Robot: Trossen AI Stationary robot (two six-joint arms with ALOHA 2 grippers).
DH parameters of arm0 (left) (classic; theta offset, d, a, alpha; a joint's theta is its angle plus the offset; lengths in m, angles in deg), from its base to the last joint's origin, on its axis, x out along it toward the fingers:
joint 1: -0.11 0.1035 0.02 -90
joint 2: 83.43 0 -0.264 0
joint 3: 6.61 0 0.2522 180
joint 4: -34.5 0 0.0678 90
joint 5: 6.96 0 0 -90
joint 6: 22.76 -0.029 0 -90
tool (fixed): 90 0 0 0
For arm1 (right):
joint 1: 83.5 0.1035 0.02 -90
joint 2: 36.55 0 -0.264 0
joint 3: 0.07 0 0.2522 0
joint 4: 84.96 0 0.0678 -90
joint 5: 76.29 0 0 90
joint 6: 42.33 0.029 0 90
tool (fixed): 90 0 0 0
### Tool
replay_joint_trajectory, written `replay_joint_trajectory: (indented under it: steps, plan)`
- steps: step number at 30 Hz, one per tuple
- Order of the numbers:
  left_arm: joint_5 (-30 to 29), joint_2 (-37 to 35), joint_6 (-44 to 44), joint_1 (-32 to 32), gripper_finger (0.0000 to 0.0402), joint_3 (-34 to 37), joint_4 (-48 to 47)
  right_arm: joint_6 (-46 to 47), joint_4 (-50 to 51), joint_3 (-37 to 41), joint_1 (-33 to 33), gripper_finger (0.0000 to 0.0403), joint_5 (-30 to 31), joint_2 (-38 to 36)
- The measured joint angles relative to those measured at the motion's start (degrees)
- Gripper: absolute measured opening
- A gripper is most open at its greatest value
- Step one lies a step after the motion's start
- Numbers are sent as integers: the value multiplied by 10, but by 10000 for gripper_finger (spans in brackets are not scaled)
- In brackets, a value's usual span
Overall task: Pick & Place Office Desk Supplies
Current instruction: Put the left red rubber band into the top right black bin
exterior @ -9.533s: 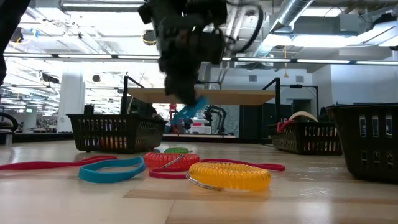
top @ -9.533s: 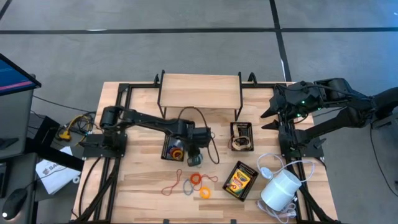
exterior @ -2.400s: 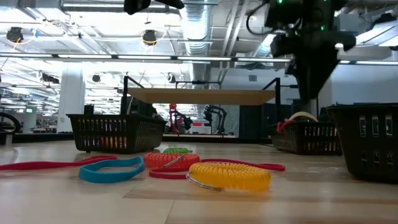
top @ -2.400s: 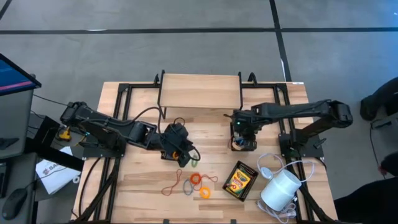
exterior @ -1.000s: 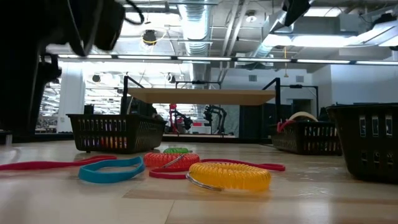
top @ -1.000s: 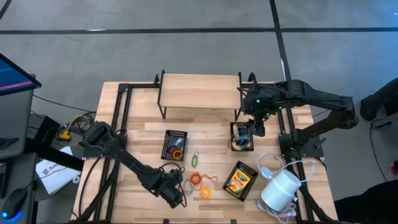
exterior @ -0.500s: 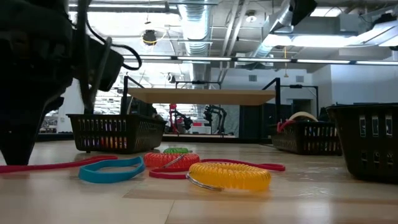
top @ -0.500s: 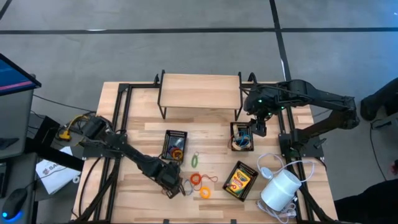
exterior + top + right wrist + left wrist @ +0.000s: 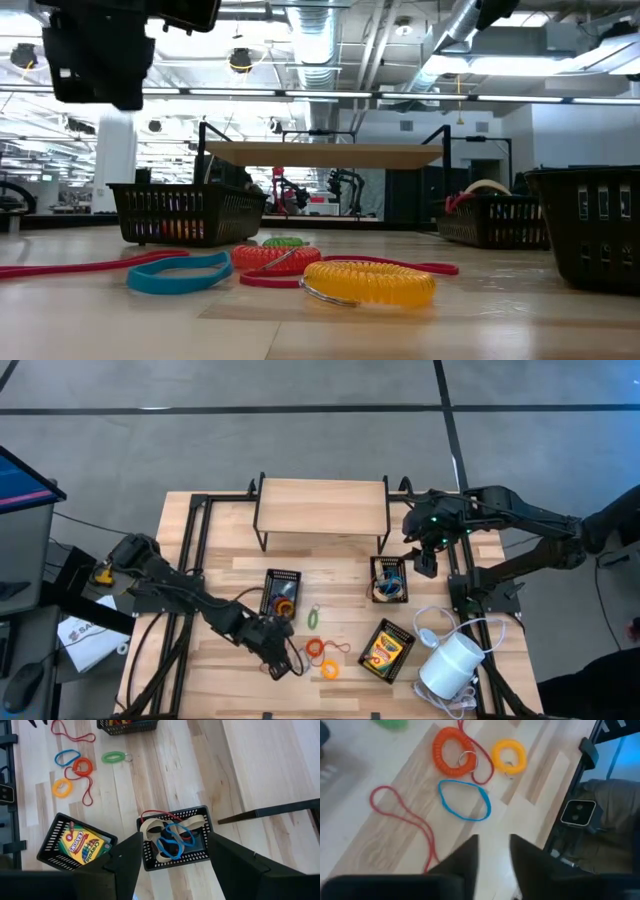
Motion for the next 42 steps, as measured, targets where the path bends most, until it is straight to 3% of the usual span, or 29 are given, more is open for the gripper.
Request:
replay_joint_trajectory:
  steps: [5,10,13,16,18,20,23,25,27,32,35,39,42]
  plan:
    - [-7,25,6,6,224,0,5,12,5,0,12,219,-1,0]
    - [42,87,45,13,338,1,17,31,9,0,39,219,-2,-6]
    - [66,128,63,13,371,-2,28,35,9,0,50,219,-2,-8]
    - [71,158,78,11,379,-5,32,39,11,0,54,219,-2,-8]
    - [72,168,97,12,361,-8,25,39,13,0,54,219,-2,-8]
    - [75,173,99,12,316,-8,10,39,17,0,54,219,-2,-8]
    - [74,174,100,13,195,-8,-16,39,23,0,51,219,-2,-8]
    - [69,173,99,13,83,-6,-35,38,24,0,51,219,-2,-8]
    - [57,164,93,9,26,-1,-42,36,26,0,51,219,-2,-8]
    - [25,109,109,13,4,6,-62,34,29,0,51,219,-1,-8]
    - [-24,39,135,24,1,2,-66,34,26,0,47,219,-1,-10]
    - [-133,-53,137,41,1,3,-50,34,5,0,47,219,0,-22]
    - [-213,-119,113,58,0,2,14,38,-40,0,47,219,-22,-34]
